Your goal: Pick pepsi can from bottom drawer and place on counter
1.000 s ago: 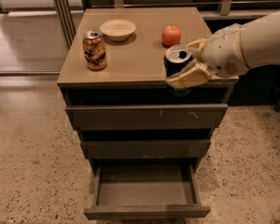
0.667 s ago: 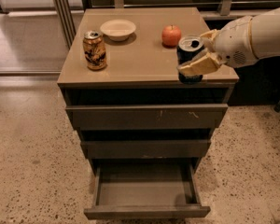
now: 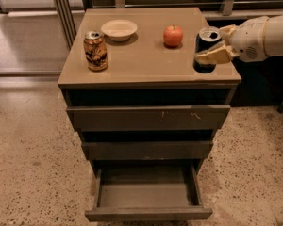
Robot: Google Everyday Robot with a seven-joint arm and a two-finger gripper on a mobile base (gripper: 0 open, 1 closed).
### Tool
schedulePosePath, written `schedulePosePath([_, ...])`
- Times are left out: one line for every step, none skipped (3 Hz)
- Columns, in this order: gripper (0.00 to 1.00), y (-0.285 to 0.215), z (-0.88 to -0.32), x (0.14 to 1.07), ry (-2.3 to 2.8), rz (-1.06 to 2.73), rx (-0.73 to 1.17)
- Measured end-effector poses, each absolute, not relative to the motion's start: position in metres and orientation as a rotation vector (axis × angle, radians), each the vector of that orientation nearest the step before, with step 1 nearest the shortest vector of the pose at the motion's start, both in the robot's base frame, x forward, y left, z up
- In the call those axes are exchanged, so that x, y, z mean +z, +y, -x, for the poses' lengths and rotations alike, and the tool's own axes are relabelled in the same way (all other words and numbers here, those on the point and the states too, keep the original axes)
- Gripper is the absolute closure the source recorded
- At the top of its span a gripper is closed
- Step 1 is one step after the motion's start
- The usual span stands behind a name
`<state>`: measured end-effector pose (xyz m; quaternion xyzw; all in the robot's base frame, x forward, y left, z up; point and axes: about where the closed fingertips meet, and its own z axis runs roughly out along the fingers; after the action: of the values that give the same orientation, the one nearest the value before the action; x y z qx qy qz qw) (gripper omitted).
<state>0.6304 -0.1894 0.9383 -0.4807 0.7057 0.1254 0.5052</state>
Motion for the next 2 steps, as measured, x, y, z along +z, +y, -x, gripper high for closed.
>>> schedulePosePath([1.00, -0.205, -0.658, 0.926, 1.688, 1.109, 0.332])
schedulePosePath([1.00, -0.212, -0.683, 0.916, 1.686, 1.061, 0.378])
